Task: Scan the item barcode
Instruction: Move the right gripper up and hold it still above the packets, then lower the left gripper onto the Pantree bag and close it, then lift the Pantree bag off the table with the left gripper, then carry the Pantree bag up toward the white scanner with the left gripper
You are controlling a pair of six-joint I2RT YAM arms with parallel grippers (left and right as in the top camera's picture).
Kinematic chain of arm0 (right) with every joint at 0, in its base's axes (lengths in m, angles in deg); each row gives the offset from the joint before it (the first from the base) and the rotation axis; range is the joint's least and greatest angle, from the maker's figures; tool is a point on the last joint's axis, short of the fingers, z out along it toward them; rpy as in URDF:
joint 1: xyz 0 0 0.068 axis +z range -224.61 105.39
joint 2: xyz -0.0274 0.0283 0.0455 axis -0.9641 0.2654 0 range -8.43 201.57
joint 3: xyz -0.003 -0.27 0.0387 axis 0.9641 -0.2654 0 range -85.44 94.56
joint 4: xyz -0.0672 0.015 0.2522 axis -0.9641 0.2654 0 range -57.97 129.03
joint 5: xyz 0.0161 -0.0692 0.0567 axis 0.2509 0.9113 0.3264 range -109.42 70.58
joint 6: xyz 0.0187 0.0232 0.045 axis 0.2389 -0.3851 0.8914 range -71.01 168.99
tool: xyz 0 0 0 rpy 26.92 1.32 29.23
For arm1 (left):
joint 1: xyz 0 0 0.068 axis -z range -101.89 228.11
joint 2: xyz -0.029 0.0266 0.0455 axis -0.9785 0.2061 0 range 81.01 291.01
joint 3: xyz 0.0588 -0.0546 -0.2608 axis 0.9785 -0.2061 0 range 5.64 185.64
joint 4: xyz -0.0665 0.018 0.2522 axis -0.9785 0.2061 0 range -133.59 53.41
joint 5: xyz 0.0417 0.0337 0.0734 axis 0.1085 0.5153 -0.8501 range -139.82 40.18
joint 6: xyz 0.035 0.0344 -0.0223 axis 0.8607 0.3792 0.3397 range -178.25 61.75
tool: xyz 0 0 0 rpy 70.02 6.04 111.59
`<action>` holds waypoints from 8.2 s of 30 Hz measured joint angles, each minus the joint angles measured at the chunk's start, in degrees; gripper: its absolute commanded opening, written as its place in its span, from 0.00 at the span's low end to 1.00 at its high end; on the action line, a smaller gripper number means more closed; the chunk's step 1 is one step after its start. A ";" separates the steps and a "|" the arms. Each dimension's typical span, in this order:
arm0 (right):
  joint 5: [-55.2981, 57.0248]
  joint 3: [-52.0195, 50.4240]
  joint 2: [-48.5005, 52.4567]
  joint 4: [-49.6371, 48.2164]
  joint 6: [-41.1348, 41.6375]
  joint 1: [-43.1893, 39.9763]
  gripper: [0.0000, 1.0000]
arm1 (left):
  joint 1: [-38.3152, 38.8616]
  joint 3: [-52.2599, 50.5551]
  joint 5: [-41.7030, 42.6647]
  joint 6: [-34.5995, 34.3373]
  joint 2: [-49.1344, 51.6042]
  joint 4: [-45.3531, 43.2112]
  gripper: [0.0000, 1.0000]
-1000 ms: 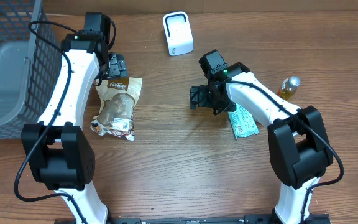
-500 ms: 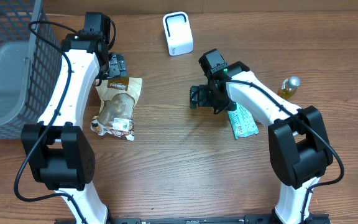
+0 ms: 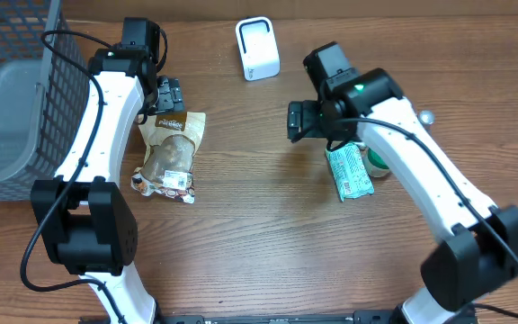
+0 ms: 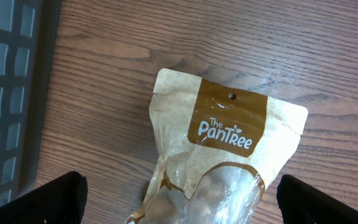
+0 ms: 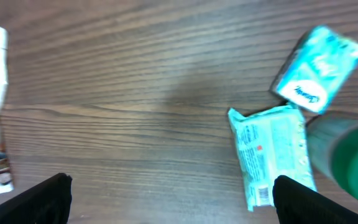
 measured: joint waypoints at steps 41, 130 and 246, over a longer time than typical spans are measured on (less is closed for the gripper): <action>0.52 0.00 -0.28 -0.07 -0.11 -0.02 1.00 | 0.00 0.00 0.00 0.00 0.00 0.00 0.99; 0.52 0.00 -0.28 -0.04 -0.11 -0.07 1.00 | -9.88 -10.14 19.89 21.77 0.00 3.89 0.75; 0.55 0.00 -0.28 -0.04 -0.13 -0.07 1.00 | -2.36 -2.58 44.50 13.33 8.28 -1.84 0.04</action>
